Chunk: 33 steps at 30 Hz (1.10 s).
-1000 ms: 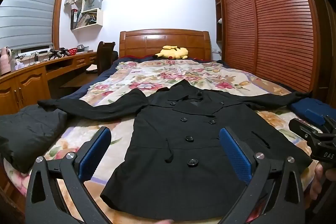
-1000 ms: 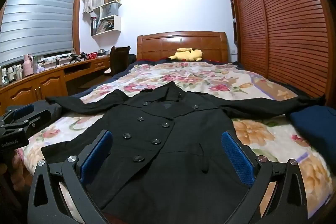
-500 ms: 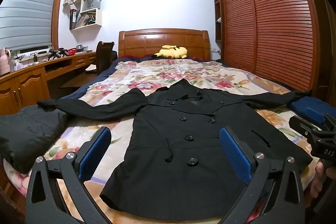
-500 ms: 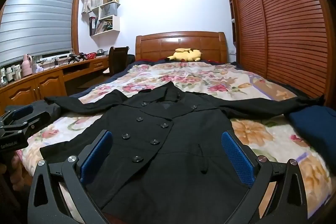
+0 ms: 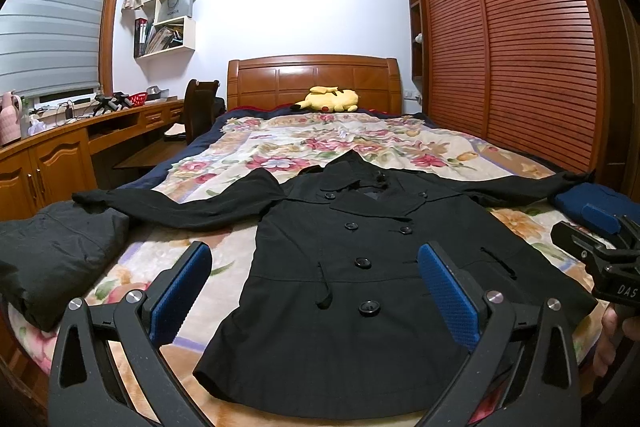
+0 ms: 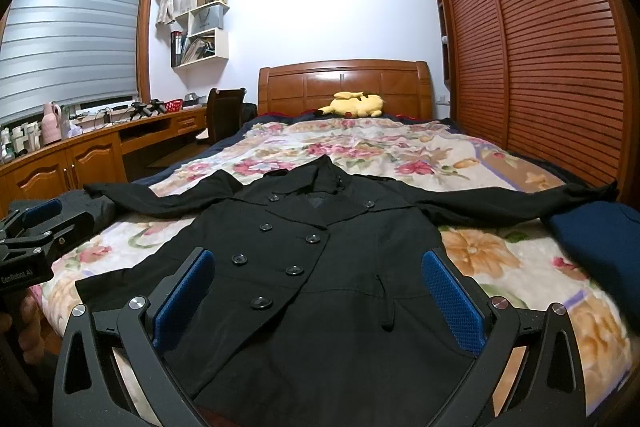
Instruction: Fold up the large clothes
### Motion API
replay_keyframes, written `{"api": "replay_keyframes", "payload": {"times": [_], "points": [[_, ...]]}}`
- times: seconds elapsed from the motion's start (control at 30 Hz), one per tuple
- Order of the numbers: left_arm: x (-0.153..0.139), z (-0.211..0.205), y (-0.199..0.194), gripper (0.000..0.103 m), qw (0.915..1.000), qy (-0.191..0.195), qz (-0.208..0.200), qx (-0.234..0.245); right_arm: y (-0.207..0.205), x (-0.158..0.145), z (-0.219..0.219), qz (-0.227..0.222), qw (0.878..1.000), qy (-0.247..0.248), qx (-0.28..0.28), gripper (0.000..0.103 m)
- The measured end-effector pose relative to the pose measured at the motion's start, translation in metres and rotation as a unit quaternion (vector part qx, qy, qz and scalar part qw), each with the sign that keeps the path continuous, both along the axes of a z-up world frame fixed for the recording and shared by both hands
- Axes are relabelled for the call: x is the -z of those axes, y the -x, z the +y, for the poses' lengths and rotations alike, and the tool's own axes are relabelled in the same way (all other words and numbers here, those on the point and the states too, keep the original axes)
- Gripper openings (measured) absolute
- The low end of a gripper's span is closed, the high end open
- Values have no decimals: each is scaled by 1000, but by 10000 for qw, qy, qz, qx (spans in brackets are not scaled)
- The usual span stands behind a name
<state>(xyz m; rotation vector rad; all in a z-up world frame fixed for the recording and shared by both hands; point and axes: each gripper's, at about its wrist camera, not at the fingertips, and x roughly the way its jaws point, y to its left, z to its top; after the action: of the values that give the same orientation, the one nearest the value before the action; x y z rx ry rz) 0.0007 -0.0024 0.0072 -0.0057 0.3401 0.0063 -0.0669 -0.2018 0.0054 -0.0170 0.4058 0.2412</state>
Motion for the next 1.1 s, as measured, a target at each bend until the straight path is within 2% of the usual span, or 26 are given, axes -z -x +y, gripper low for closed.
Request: {"api": "replay_keyframes", "payload": {"times": [1.1], "points": [[0, -1, 1, 103, 10000, -31, -18, -1, 1, 0, 2, -22, 10000, 6, -4, 103]]}}
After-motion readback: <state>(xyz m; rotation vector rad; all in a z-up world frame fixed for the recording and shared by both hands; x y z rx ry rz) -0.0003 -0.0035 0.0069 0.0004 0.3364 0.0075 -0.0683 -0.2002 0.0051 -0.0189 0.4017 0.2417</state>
